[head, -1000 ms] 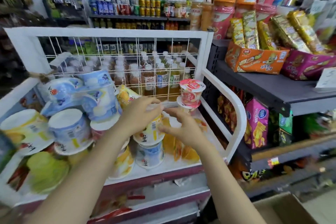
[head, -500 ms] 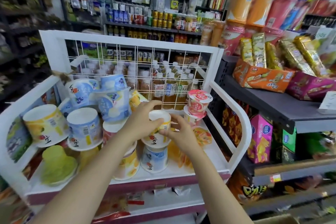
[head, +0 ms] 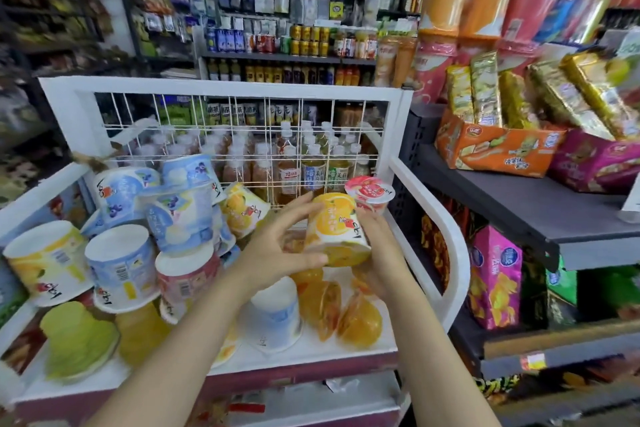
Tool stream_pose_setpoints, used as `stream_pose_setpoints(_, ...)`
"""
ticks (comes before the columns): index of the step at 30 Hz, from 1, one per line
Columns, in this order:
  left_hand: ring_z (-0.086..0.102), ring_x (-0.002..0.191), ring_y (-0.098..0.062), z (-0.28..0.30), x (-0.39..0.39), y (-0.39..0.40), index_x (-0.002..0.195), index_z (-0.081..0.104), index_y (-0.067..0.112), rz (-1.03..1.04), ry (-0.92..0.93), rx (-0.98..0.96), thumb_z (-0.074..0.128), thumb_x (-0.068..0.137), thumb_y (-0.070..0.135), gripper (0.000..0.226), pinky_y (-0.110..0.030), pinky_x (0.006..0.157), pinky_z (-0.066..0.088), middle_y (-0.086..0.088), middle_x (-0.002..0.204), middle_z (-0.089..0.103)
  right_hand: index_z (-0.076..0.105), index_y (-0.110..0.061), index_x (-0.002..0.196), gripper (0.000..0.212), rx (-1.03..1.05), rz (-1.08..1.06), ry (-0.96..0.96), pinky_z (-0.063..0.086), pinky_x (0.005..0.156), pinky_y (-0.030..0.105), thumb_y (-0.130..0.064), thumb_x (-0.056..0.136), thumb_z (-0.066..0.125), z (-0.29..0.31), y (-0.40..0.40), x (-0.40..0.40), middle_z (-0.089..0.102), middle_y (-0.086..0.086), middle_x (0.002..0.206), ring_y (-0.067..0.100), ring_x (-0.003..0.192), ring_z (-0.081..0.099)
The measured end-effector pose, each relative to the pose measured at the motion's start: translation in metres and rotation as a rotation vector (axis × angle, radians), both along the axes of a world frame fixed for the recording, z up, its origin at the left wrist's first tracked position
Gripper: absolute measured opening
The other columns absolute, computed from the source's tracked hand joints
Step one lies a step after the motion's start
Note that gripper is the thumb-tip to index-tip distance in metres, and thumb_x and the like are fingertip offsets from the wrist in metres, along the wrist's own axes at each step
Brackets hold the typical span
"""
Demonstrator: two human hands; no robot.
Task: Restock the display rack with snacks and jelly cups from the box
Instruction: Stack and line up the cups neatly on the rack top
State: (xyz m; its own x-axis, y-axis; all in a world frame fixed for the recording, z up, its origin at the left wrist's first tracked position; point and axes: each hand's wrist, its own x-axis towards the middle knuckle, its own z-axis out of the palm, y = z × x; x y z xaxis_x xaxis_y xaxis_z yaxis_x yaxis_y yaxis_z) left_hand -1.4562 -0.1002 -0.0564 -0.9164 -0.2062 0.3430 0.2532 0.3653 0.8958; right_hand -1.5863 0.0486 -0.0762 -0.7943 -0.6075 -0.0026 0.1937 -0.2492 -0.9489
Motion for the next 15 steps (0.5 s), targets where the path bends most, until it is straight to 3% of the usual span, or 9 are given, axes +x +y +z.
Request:
stream_pose_setpoints(2,0.036,0.141,0.000,-0.006,-0.006,0.001,0.134,0.053,0.051,0.026,-0.018,-0.039,0.082,0.075,0.035,0.068,-0.037,0.107,0.045,0.028,0.153,0.033,0.052,-0.020,0.130,0.062,0.007,-0.015,-0.011,0.047,0.097,0.065,-0.052,0.081,0.073,0.000,0.000,-0.003,0.063,0.018,0.128,0.040,0.115,0.063)
stream_pose_setpoints(4,0.050,0.131,-0.006,-0.008,-0.010,-0.001,0.134,0.053,0.052,0.079,-0.039,0.058,0.081,0.081,0.033,0.063,-0.044,0.103,0.050,0.019,0.147,0.047,0.055,-0.025,0.123,0.051,0.031,0.013,0.016,0.051,0.093,0.063,-0.056,0.084,0.067,0.001,-0.002,-0.003,0.065,0.013,0.126,0.035,0.111,0.066)
stream_pose_setpoints(7,0.066,0.110,-0.007,-0.008,-0.013,-0.003,0.130,0.055,0.050,0.226,-0.042,0.190,0.076,0.084,0.028,0.055,-0.041,0.091,0.058,0.011,0.130,0.063,0.062,-0.020,0.123,0.051,0.086,0.054,0.119,0.059,0.086,0.049,-0.060,0.093,0.052,0.009,-0.003,-0.002,0.071,0.007,0.115,0.026,0.102,0.071)
stream_pose_setpoints(10,0.069,0.102,-0.009,-0.008,-0.016,-0.004,0.133,0.056,0.037,0.340,-0.031,0.207,0.080,0.078,0.034,0.060,-0.035,0.084,0.060,0.010,0.118,0.069,0.067,-0.012,0.120,0.041,0.106,0.132,0.206,0.058,0.087,0.049,-0.042,0.092,0.064,0.012,-0.007,-0.004,0.072,0.011,0.113,0.028,0.104,0.070)
stream_pose_setpoints(12,0.070,0.100,-0.010,-0.010,-0.016,-0.004,0.130,0.054,0.042,0.317,-0.038,0.203,0.085,0.069,0.030,0.069,-0.029,0.078,0.059,0.010,0.114,0.071,0.068,-0.008,0.118,0.030,0.093,0.129,0.196,0.057,0.088,0.048,-0.025,0.094,0.066,0.010,-0.011,-0.008,0.073,0.011,0.111,0.029,0.104,0.070)
stream_pose_setpoints(15,0.072,0.095,-0.013,-0.016,-0.015,-0.008,0.131,0.040,0.057,0.217,-0.087,0.159,0.089,0.069,0.012,0.091,-0.027,0.076,0.058,0.000,0.119,0.067,0.068,-0.007,0.116,0.026,0.089,0.085,0.164,0.059,0.085,0.043,-0.022,0.096,0.064,0.006,-0.017,-0.014,0.074,0.010,0.108,0.028,0.102,0.071)
